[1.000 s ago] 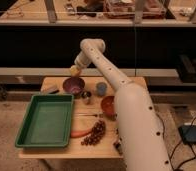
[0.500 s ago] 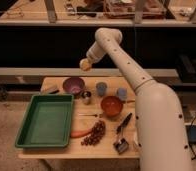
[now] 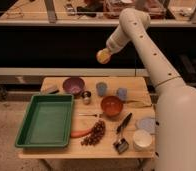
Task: Place apple in plastic cup
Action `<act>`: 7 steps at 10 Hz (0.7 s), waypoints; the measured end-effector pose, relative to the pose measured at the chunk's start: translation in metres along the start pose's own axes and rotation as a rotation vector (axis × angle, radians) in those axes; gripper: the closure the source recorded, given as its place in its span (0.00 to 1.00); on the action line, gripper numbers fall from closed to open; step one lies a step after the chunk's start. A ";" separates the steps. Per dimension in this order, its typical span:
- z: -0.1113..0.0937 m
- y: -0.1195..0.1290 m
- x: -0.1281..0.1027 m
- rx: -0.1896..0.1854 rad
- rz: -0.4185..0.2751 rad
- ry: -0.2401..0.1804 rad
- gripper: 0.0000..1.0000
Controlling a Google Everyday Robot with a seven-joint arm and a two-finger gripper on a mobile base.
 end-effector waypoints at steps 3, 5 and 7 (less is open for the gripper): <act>0.016 -0.014 -0.030 0.023 0.035 -0.044 0.65; 0.046 -0.027 -0.054 0.043 0.052 -0.067 0.65; 0.075 -0.040 -0.080 0.047 0.076 -0.097 0.65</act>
